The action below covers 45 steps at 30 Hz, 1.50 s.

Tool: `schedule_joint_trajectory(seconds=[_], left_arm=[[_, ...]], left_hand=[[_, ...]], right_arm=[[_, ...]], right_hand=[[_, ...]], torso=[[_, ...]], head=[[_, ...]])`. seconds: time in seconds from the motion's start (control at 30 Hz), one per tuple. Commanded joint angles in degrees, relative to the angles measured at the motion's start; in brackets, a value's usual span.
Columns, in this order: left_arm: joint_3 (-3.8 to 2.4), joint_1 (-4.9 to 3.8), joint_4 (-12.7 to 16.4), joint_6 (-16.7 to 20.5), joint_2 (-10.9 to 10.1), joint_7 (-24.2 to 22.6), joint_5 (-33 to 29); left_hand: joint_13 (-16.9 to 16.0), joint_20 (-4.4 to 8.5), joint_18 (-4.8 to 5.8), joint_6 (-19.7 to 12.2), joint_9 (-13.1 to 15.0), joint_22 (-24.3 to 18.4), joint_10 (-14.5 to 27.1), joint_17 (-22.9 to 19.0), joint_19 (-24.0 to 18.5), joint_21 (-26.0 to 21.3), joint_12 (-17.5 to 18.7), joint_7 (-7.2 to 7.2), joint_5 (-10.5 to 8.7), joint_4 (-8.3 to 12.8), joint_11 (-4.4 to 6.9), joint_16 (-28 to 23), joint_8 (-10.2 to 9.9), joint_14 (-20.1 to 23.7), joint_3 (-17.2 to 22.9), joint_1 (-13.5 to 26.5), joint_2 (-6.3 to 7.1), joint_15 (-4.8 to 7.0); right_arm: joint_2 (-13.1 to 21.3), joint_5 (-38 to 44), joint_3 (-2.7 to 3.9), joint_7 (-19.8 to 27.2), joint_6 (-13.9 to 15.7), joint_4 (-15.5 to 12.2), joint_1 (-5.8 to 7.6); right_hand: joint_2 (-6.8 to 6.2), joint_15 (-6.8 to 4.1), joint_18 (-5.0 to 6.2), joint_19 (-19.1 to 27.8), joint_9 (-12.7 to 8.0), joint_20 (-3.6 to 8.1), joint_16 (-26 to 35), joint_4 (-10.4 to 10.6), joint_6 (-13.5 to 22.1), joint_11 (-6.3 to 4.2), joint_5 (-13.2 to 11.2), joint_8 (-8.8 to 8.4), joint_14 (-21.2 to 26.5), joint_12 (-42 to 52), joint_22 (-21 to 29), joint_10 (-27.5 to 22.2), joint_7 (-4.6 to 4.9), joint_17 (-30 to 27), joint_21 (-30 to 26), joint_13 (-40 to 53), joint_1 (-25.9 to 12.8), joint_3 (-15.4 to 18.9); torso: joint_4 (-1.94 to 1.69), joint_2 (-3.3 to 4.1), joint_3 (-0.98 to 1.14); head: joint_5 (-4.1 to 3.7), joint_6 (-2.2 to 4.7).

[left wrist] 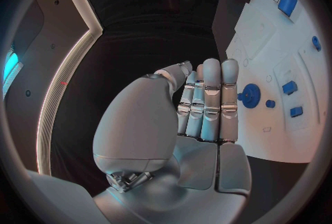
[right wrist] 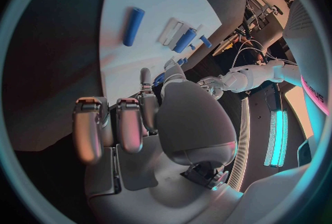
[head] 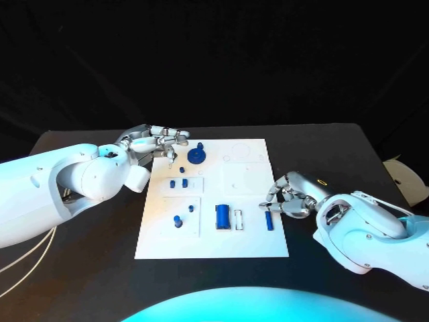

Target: Assemble the parts on the task board

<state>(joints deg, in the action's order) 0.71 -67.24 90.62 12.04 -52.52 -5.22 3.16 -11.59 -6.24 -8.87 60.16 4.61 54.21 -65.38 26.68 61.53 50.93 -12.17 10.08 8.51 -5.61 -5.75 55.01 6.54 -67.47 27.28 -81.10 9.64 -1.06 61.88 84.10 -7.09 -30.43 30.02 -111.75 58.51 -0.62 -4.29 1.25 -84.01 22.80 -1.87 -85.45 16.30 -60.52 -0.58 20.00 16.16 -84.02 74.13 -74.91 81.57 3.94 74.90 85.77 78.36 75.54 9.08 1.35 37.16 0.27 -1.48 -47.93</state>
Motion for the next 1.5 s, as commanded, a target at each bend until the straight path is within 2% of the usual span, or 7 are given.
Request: schedule_joint_trajectory(seconds=[0.03, 0.17, 0.33, 0.5, 0.83, 1.5], left_arm=[[-0.03, -0.05, 0.2, -0.8, 0.1, -0.3, -0.2], [-0.03, -0.05, 0.2, -0.9, 0.2, -0.3, -0.2], [-0.03, -0.04, 0.2, -1.1, 0.2, -0.3, -0.2], [-0.03, -0.04, 0.3, -1.1, 0.2, -0.3, -0.2], [-0.03, -0.04, 0.3, -1.2, 0.1, -0.4, -0.2], [-0.03, -0.05, 0.6, -1.3, -0.3, -0.1, -0.2]], left_hand=[[-0.1, -0.42, -0.75, -0.4, -0.1, 0.0, 0.2, -0.1, 0.0, -0.3, -0.1, 0.01, 0.25, -0.3, 0.00, -0.3, -0.3, 0.1, -0.1, 0.2, -0.26, -0.32], [-0.1, -0.42, -0.75, -0.4, -0.1, 0.0, 0.2, -0.1, 0.0, -0.3, -0.1, 0.01, 0.25, -0.3, 0.00, -0.3, -0.3, 0.1, -0.1, 0.2, -0.26, -0.32], [-0.1, -0.43, -0.78, -0.4, -0.1, -0.1, 0.3, -0.1, 0.0, -0.4, -0.1, 0.01, 0.22, -0.3, 0.00, -0.3, -0.3, 0.1, -0.1, 0.2, -0.24, -0.33], [-0.1, -0.43, -0.78, -0.4, -0.1, -0.1, 0.3, -0.1, 0.0, -0.4, -0.1, 0.01, 0.22, -0.3, 0.00, -0.3, -0.3, 0.1, -0.1, 0.2, -0.24, -0.33], [-0.1, -0.43, -0.78, -0.4, -0.1, -0.1, 0.3, -0.1, 0.0, -0.4, -0.1, 0.01, 0.22, -0.3, 0.00, -0.3, -0.3, 0.1, -0.1, 0.2, -0.24, -0.33], [-0.1, -0.44, -0.78, -0.5, -0.1, -0.1, 0.3, -0.1, 0.0, -0.4, -0.2, 0.01, 0.21, -0.4, 0.00, -0.3, -0.3, 0.1, -0.1, 0.2, -0.22, -0.33]], right_arm=[[1.6, 3.5, -0.20, 0.6, -3.1, -0.6, -0.26], [3.2, 5.8, -0.36, -0.2, -3.4, -1.2, -0.94], [3.6, 7.7, -0.51, -1.0, -3.4, -1.2, -1.82], [2.7, 8.5, -0.57, -1.5, -3.2, -0.6, -2.79], [0.0, 9.2, -0.59, -1.8, -2.6, 1.6, -3.73], [-1.8, 11.0, -0.66, -2.5, -8.8, 3.3, -4.21]], right_hand=[[0.82, 0.37, -0.44, -4.4, -0.4, -0.47, -0.1, 0.0, -0.3, 0.27, 0.3, -0.55, -4.3, 0.2, -14.0, 0.3, 0.09, 7.2, 0.5, -1.2, 0.6, 0.0], [1.56, 0.29, -0.60, -4.7, -0.9, -0.52, -0.4, 0.1, -1.4, 0.12, 0.2, -1.03, -4.5, 0.6, -14.2, 0.8, -0.13, 7.8, 1.3, -0.8, 1.1, 0.1], [1.61, 0.14, -0.65, -4.8, -1.2, -0.46, -0.6, 0.1, -2.5, -0.10, 0.4, -1.19, -4.5, 0.8, -14.3, 1.1, -0.42, 8.1, 1.5, -0.6, 1.4, 0.4], [1.34, -0.01, -0.63, -4.8, -1.2, -0.36, -0.6, 0.1, -3.3, -0.29, 0.6, -1.20, -4.5, 0.7, -14.3, 1.1, -0.66, 8.1, 1.5, -0.6, 1.6, 0.9], [1.00, -0.07, -0.58, -4.7, -1.3, -0.28, -0.5, 0.3, -3.7, -0.33, 0.5, -1.38, -4.5, 0.5, -14.2, 1.1, -0.69, 8.0, 1.2, -0.7, 1.0, 1.6], [0.17, -0.32, -0.49, -4.5, -1.1, -0.08, -0.4, -0.4, -4.6, -0.66, 0.4, -1.34, -4.4, 0.1, -14.1, 1.0, -1.08, 7.8, 0.9, -0.8, 2.6, 2.3]], torso=[[0.26, -0.02, 0.15], [0.51, -0.12, 0.16], [0.55, -0.15, 0.14], [0.38, -0.08, 0.17], [0.46, -0.08, 0.13], [0.40, -0.09, 0.11]], head=[[-0.27, 0.07], [-0.42, 0.08], [-0.43, 0.02], [-0.40, -0.08], [-0.48, -0.17], [-0.11, -0.77]])
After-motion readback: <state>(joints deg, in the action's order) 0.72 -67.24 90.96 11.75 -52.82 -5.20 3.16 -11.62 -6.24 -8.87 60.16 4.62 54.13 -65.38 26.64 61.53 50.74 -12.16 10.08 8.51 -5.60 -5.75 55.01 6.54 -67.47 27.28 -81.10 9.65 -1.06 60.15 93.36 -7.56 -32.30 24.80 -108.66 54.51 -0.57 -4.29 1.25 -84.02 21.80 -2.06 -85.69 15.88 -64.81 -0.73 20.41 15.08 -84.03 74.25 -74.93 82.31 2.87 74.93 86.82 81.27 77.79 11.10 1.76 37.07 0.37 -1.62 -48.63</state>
